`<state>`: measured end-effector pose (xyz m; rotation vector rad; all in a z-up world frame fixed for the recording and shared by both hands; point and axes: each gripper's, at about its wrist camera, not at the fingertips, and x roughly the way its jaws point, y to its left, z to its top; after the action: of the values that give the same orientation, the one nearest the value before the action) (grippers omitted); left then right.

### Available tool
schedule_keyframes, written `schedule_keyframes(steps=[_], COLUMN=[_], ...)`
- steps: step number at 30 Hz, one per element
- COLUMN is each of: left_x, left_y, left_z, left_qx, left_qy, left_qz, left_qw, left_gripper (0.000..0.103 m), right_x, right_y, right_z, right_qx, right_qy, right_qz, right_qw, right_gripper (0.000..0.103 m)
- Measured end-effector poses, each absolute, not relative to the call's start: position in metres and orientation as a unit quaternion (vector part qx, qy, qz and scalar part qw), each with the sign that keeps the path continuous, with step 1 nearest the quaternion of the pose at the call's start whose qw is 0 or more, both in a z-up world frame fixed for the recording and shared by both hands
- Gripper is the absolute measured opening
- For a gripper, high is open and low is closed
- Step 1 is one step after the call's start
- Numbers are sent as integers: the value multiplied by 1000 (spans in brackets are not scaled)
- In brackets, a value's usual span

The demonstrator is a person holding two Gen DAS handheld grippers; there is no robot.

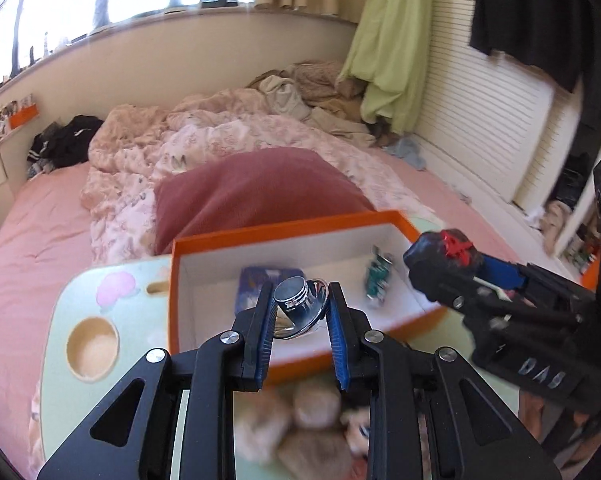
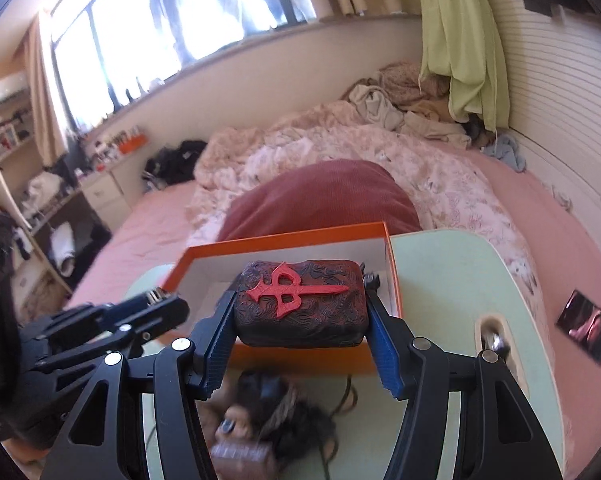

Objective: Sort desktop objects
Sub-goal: 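Drop the red block and silver cup into the orange box, opening both grippers, then withdraw both grippers from the orange box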

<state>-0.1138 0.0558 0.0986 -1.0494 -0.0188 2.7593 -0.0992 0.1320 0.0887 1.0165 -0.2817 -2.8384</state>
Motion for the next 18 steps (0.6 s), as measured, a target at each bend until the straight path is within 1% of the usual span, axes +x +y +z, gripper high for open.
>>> schedule_keyframes(steps=[1,3,4,5,6,7,8,9,12,18], left_x=[-123,-133,-133,-130,-122,-116,-107,-99,-76,-32], left_y=[56,54,51,48,44,41,37,34,32,30], left_z=[95,87,85,84,85,86,86,87,89,65], left_qx=[-358,-367,-365,-359,-348,-340,-327,-315,-309,-366], left_qy=[-2,5,2,-6,-20,-28,-36,-41,-41,-14], left_qz=[930,929,930,932,936,938,942,946,948,929], left_qw=[81,53,43,45,55,60,66,66,68,55], left_gripper=[30,42,44,50,62,69,78,80,80,80], right_x=[-108,-131,-134,-133,-127,-120,-111,-102,-74,-11], right_y=[131,134,136,139,143,144,146,146,145,134], right_z=[85,72,69,65,64,63,63,64,71,70], right_qx=[345,376,383,385,379,371,361,350,327,341], right_qy=[-90,-102,-109,-118,-124,-127,-128,-128,-115,-73], right_qz=[-933,-920,-916,-914,-915,-918,-922,-926,-935,-932], right_qw=[53,50,52,55,56,57,60,64,70,99], right_gripper=[61,62,63,63,63,68,74,76,77,80])
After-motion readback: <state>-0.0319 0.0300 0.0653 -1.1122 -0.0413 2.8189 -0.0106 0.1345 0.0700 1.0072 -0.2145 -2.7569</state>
